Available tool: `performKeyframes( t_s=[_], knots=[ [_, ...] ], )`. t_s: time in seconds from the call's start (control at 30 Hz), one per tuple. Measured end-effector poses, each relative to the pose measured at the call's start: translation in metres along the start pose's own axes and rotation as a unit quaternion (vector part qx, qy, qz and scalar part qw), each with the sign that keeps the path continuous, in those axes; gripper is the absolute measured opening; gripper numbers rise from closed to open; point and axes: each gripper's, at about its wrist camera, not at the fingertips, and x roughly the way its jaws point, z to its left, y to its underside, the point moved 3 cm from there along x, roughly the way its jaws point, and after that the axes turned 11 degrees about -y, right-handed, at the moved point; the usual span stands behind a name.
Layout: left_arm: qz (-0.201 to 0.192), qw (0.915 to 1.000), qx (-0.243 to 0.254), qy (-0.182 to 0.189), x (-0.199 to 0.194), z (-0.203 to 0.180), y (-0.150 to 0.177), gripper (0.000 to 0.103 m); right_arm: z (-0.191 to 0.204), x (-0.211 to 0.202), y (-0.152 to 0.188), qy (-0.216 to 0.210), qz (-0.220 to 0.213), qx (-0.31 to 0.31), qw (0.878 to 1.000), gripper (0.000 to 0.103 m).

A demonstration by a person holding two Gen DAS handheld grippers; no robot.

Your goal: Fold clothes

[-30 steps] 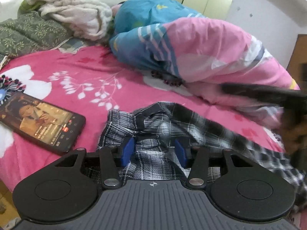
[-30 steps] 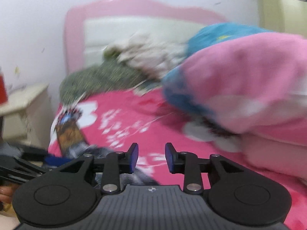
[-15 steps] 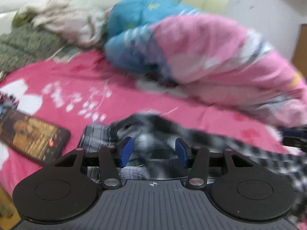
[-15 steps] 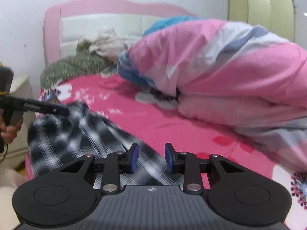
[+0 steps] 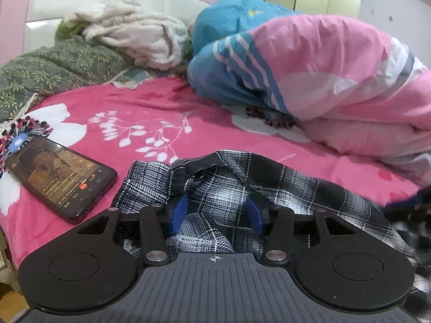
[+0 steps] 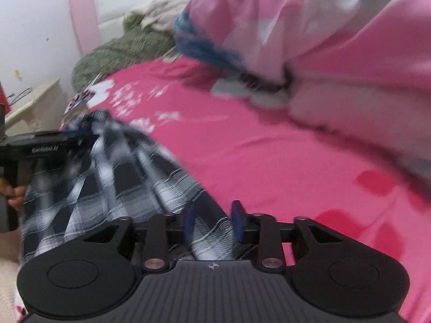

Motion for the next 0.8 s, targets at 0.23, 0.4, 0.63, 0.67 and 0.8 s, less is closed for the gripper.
performKeyframes(
  t_s=[0.23, 0.4, 0.63, 0.67, 0.8],
  knots=[
    [-0.025, 0.9996, 0.009, -0.006, -0.001, -0.003, 0.003, 0.049, 0.012, -0.005, -0.008, 0.067, -0.032, -0.039, 0.996, 0.001],
    [-0.027, 0.9996, 0.006, -0.003, -0.001, -0.002, 0.003, 0.049, 0.000, 0.019, -0.002, 0.111, -0.012, -0.024, 0.993, 0.005],
    [-0.028, 0.9996, 0.002, -0.001, -0.001, -0.001, 0.004, 0.049, 0.012, -0.033, -0.013, 0.103, -0.086, 0.000, 0.991, 0.025],
    [-0.028, 0.9996, 0.002, -0.001, -0.001, -0.001, 0.004, 0.049, 0.019, -0.037, -0.013, 0.080, -0.084, -0.009, 0.993, 0.025],
    [-0.028, 0.9996, -0.002, 0.001, -0.001, 0.000, 0.003, 0.049, 0.045, -0.031, -0.001, 0.014, -0.025, -0.072, 0.997, 0.027]
  ],
)
